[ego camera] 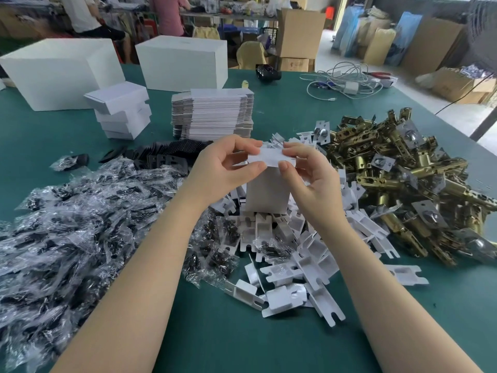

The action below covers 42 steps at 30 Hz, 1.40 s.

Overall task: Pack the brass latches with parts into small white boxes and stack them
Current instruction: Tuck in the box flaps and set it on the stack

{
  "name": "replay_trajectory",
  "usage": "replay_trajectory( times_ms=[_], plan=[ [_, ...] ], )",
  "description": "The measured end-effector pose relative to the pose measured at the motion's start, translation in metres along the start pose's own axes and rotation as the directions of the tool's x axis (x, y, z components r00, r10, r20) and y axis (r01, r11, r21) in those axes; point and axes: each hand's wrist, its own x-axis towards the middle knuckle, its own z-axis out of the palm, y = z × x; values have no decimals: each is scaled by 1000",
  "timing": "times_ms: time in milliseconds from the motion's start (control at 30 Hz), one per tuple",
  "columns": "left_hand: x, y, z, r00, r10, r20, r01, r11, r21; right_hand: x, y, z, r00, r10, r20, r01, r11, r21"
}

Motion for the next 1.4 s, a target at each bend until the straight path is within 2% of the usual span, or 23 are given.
replay_trajectory(
  times_ms=[200, 400, 533, 733, 933, 1133, 1400],
  plan=[
    [0, 1, 1, 1000, 11, -24, -10, 1000, 17, 1, 1, -1, 998, -56, -12, 55, 998, -38],
    [1, 6, -1, 1000, 2, -30, -2, 1000, 21, 5, -9, 1, 999, 6, -45, -5, 1000, 19],
    [2, 9, 2, 997, -22, -75, 17, 998, -65, 7, -15, 2, 996, 46, -78, -37, 993, 111],
    [1, 14, 3, 996, -44, -73, 39, 997, -63, 9, -18, 2, 994, 69, -88, -57, 989, 134],
    [1, 13, -1, 998, -45, -44, 43, 998, -46, 8, -17, -5, 999, 39, -17, -37, 992, 118],
    [-2, 13, -3, 1000, 16, -13, -17, 1000, -12, 5, -17, -9, 1000, -9, 17, 8, 997, 83],
    [-1, 12, -5, 1000, -3, -5, 3, 1000, -22, 11, -15, -15, 997, 38, 69, -48, 987, 153]
  ],
)
